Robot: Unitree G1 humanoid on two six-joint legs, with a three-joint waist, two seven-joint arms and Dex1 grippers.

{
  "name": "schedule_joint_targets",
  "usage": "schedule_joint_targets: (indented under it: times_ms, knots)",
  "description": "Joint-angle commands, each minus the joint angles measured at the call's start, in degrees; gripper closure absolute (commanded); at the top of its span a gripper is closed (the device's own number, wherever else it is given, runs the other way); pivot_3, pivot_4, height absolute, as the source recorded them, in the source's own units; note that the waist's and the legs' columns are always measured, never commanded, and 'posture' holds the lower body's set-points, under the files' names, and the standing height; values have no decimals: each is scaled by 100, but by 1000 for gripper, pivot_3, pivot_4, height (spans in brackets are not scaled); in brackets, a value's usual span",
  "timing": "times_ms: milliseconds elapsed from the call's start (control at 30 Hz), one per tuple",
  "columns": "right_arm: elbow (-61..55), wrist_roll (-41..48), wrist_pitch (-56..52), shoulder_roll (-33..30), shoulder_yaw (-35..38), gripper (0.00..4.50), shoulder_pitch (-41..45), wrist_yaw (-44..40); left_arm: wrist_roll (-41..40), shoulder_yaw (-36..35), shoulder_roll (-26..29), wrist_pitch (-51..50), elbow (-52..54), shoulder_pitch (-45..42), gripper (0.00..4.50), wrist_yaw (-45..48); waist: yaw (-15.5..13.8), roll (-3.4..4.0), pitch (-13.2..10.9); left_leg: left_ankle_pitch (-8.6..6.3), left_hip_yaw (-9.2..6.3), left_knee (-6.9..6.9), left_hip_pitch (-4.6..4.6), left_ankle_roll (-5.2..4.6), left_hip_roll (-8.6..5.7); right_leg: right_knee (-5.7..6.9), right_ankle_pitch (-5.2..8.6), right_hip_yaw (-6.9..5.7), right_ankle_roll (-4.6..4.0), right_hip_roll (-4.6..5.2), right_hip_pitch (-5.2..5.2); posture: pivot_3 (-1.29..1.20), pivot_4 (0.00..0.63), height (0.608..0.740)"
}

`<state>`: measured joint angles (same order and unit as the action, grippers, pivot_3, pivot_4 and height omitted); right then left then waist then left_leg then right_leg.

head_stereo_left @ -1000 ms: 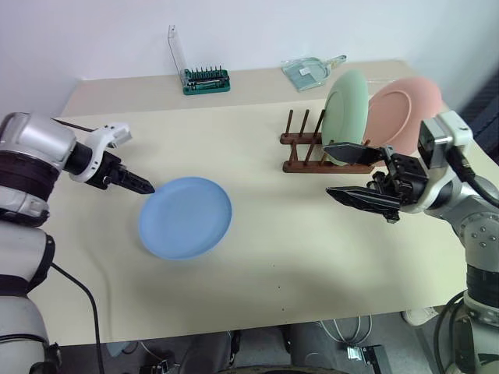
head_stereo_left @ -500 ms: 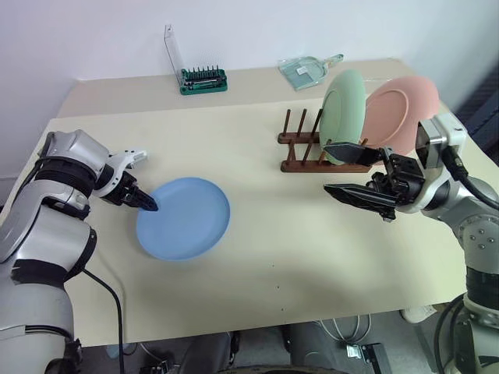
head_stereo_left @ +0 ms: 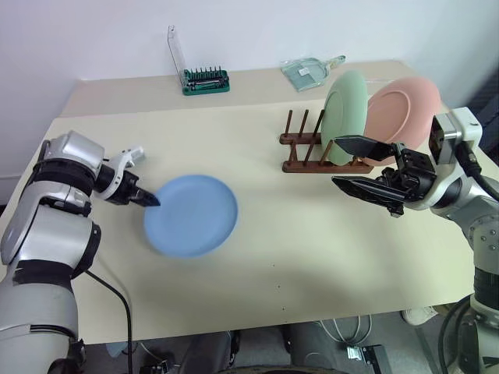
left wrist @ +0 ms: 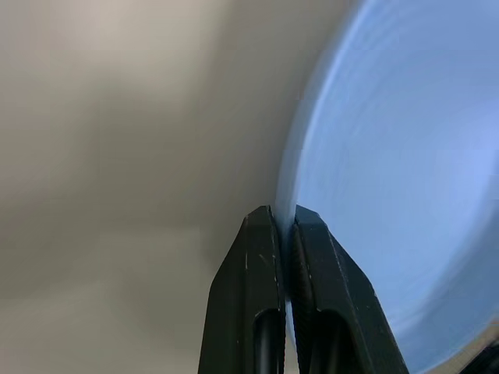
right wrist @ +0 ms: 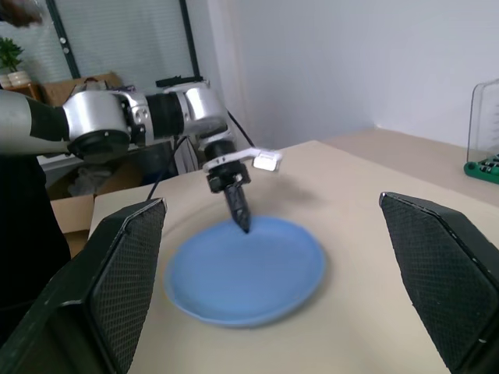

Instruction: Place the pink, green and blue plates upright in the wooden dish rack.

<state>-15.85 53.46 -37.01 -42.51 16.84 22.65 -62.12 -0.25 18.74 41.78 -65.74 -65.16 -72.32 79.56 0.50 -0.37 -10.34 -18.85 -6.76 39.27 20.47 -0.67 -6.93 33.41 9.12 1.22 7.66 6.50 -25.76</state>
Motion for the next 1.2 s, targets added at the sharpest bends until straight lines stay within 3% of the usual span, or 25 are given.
schedule_joint_targets:
  times_ms: [33, 133, 300, 433, 567, 733, 967, 1200]
  knots:
    - [-378, -1217, 1028, -82, -628, 0, 553, 96, -1423, -2545, 0, -218, -186, -1300, 4479, -1768, 17, -39, -20, 21, -1, 1, 12, 37, 0, 6, 0, 0, 0, 0, -17, 0, 150, 740]
    - [-276, -2254, 1961, 53, -1174, 0, 1026, 205, -1956, -3683, -362, -232, 288, -1406, 4479, -2959, 22, -27, -8, 25, 11, -3, 32, 46, 0, 26, 0, -2, 0, 9, -62, 0, 150, 740]
    - [379, -4075, 3734, 184, -1956, 0, 1846, 524, -2526, -4732, -1641, -587, 2512, -516, 4479, -4580, 28, 1, 9, 23, 42, -6, -1, 42, -11, 61, 0, -12, -1, 36, -58, 0, 150, 740]
    - [1258, -5725, 5552, 165, -2249, 0, 2594, 1371, -2668, -5080, -2701, -226, 4176, 195, 4479, -5842, 34, -17, -2, 30, 43, -4, 4, 56, -9, 70, -4, -7, -8, 31, -71, 0, 150, 740]
    - [1634, -6969, 6702, -44, -2619, 0, 2681, 1847, -2909, -5595, -3643, 194, 5107, 323, 4479, -7132, 26, -25, -6, 32, 41, -15, 15, 60, -6, 63, -5, -7, -11, 28, -87, 0, 150, 740]
    - [1780, -7308, 6952, 23, -2805, 0, 2565, 2047, -3573, -5763, -4534, 91, 6021, 650, 4479, -7747, -3, -26, -6, 32, 42, -13, 0, 59, -9, 49, -6, -7, -13, 29, -60, 0, 150, 740]
    - [2256, -8577, 6468, 367, -2883, 0, 3031, 3166, -4013, -5528, -4938, 557, 6754, 1113, 4479, -8300, 21, -27, -6, 35, 44, -12, -6, 65, -4, 57, -10, -3, -19, 20, -63, 0, 150, 740]
    - [2599, -8977, 6374, 484, -3032, 0, 3170, 3574, -4251, -5173, -5197, 1103, 6905, 1195, 4479, -8612, -15, -29, -5, 35, 40, -13, -4, 64, -5, 32, -15, -8, -25, 20, -48, 0, 150, 740]
